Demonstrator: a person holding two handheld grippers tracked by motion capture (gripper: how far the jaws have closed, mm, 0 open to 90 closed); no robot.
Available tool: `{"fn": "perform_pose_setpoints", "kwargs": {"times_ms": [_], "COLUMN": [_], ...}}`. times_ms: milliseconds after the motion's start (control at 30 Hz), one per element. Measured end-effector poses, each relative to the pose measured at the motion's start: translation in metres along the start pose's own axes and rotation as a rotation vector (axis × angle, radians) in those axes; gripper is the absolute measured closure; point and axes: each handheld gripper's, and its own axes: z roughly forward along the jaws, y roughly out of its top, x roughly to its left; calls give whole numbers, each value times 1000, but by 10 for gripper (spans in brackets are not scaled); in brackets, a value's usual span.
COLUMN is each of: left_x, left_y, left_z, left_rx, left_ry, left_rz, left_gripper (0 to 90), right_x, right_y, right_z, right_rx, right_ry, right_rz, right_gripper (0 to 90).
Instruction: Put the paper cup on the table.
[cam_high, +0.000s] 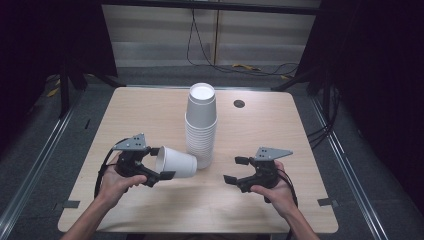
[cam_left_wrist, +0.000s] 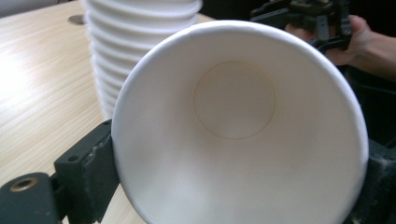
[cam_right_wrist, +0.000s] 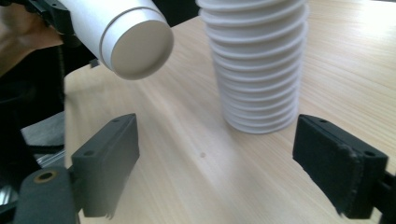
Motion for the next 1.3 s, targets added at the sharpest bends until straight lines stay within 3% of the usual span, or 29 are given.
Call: {"fn": "perform_pose_setpoints", "kwargs": {"times_ms": [100, 200, 367, 567, 667, 800, 900, 1033, 1300], "left_x": [7, 15, 28, 29, 29, 35, 40, 46, 58], "left_y": [-1, -2, -2, 5, 5, 2, 0, -1, 3], "left_z": [-5, -9, -13, -22, -26, -28, -29, -26, -17], "left_rx": [8, 30, 53, 89, 74, 100, 160, 203, 315], "left_ry": [31, 100, 148, 195, 217, 277, 330, 367, 392], "left_rz": [-14, -12, -30, -19, 0, -8, 4, -23, -26], "left_gripper": [86, 84, 83, 82, 82, 82, 82, 81, 81], "right_x": [-2, -4, -8, -12, -11, -11, -10, -10, -7], "right_y": [-5, -7, -9, -13, -12, -12, -11, -10, -10], "right_z": [-3, -7, -6, -5, -7, -8, -8, -6, -3], "right_rx": [10, -6, -11, 0, -4, -8, -9, -4, 21], "right_ry": [-35, -48, -54, -60, -68, -76, -80, -79, -83], "right_rz": [4, 11, 30, 40, 44, 42, 35, 30, 21], "right_gripper": [171, 170, 145, 144, 145, 143, 143, 144, 147]}}
